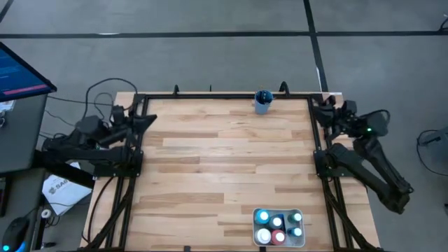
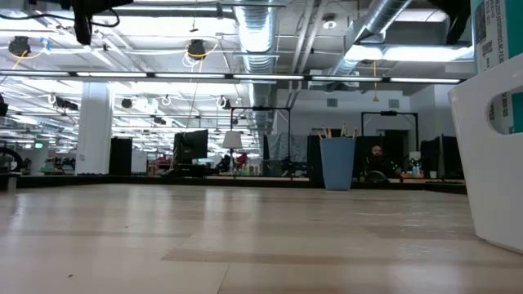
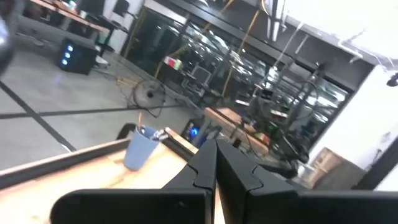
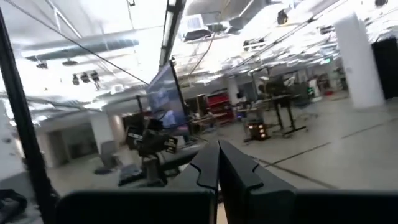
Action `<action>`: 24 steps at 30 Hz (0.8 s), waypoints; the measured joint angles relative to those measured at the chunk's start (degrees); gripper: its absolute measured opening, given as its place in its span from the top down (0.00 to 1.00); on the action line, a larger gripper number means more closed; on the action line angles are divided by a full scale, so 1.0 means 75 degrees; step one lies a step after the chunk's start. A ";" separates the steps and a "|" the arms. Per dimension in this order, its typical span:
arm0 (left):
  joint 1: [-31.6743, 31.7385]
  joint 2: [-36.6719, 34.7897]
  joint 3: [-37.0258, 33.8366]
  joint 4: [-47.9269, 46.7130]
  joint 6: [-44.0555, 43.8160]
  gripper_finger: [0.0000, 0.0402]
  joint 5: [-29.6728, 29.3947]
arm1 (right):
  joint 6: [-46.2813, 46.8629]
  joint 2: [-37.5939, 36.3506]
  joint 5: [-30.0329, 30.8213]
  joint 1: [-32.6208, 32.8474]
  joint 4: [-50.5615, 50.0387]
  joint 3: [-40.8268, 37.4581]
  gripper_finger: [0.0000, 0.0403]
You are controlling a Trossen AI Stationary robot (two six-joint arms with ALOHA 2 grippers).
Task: Pick & Place Paint Supplies
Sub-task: Return to Home Position
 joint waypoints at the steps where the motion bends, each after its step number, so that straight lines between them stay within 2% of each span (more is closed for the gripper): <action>1: 0.0000 -0.0075 -0.0117 0.0003 -0.0009 1.00 0.0033 | 0.0138 -0.0031 -0.0026 0.0005 0.0224 -0.0219 1.00; 5: 0.0000 -0.0399 -0.0644 0.0079 -0.0273 1.00 0.0047 | 0.0840 -0.0234 -0.0180 0.0000 0.1515 -0.1165 1.00; 11: 0.0004 -0.0714 -0.1569 0.0717 -0.0543 1.00 0.0625 | 0.1772 -0.0617 -0.0205 0.0003 0.3295 -0.2397 1.00; 18: 0.0006 -0.1236 -0.2293 0.0831 -0.0613 1.00 0.0822 | 0.2004 -0.1187 -0.0178 0.0000 0.3665 -0.3171 1.00; 24: 0.0003 -0.1553 -0.2958 0.0920 -0.0649 1.00 0.0865 | 0.2260 -0.1164 -0.0228 0.0126 0.3714 -0.3344 1.00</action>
